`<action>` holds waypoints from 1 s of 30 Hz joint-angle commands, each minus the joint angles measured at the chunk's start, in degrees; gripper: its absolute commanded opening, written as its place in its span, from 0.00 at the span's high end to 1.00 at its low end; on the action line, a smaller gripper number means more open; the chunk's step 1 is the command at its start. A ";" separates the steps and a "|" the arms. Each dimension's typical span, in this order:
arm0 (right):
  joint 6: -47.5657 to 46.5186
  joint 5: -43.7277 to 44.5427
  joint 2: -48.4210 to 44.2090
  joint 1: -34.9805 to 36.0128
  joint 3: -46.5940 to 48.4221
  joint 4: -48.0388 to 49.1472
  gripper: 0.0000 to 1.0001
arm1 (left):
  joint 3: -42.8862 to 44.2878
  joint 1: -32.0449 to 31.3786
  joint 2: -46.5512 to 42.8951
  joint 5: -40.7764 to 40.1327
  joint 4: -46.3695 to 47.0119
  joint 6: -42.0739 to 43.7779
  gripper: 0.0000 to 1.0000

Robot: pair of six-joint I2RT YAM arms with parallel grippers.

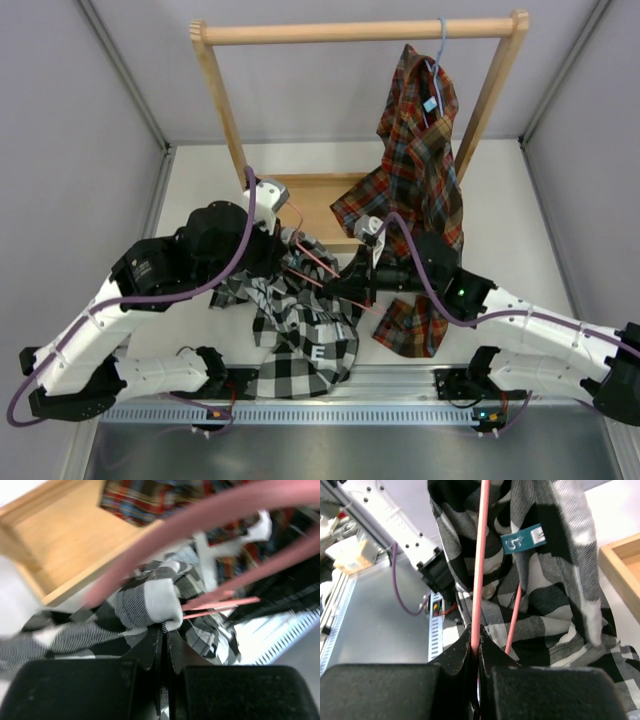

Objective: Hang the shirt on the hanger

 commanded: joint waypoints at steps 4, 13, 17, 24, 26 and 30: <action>4.31 6.01 -3.94 3.20 -4.87 19.69 1.00 | 2.24 0.15 0.87 -15.49 1.99 -5.81 1.00; 2.82 9.78 -2.54 6.72 -4.08 20.13 1.00 | 4.96 -1.43 6.41 -3.62 2.17 -1.59 0.75; 3.61 12.06 -3.85 6.72 -6.72 22.16 1.00 | 5.84 -1.78 3.00 -6.50 2.26 -0.36 0.35; 6.16 13.91 -7.28 6.72 -11.47 27.26 1.00 | 8.04 -1.70 -2.02 -8.71 6.29 10.27 0.02; 6.33 13.83 -7.46 6.72 -11.56 27.35 1.00 | 6.21 -1.70 -2.81 -8.80 8.75 14.99 0.02; 6.86 14.35 -8.77 6.72 -12.78 27.96 1.00 | -1.35 -1.78 -6.41 -6.35 18.15 28.00 0.02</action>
